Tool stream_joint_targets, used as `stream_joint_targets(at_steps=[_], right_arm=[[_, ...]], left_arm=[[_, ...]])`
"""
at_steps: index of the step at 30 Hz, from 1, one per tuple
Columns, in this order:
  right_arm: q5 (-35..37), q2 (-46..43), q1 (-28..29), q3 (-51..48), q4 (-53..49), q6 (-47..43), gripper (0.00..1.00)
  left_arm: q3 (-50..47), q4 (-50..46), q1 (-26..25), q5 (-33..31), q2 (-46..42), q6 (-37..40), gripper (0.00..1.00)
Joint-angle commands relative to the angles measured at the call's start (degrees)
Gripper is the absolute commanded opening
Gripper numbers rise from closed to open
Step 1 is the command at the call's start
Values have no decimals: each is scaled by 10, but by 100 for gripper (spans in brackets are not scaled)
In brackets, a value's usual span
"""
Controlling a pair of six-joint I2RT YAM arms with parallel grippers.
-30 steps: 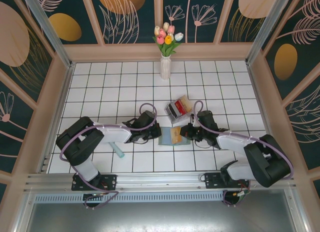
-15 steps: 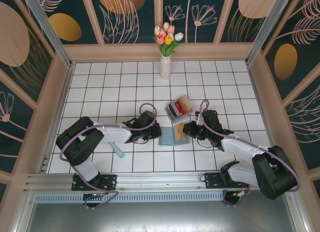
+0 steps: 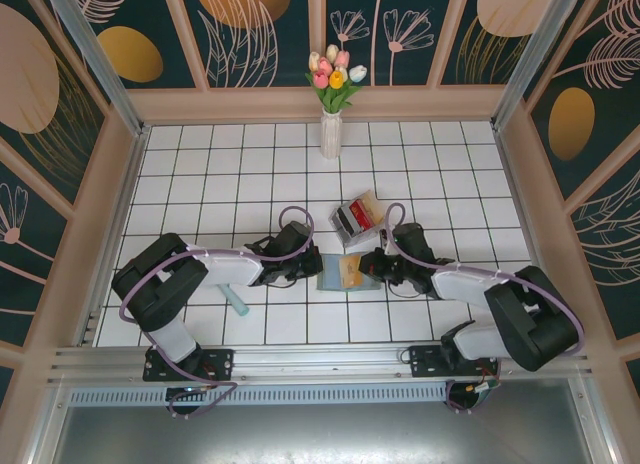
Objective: Put the credit cards into the card holder
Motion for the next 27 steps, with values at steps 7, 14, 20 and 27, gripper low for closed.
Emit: stream_joint_targets(at_steps=[7,14,20,27], right_arm=[[44,-37,9,10,-37,1,0],[92,-90,-3,16,-115,-24,0],[47,-81,1,-3,-46,-2,0],[60,-18,41,1,12,25,0]], left_arm=[[-8,-35,-3,-7,12,2,0],[-8,-37,-4,-8,11,1,0],[-9,-34,-3,-6,12,2,0],[-11,-28,-4,-3,12,-3,0]])
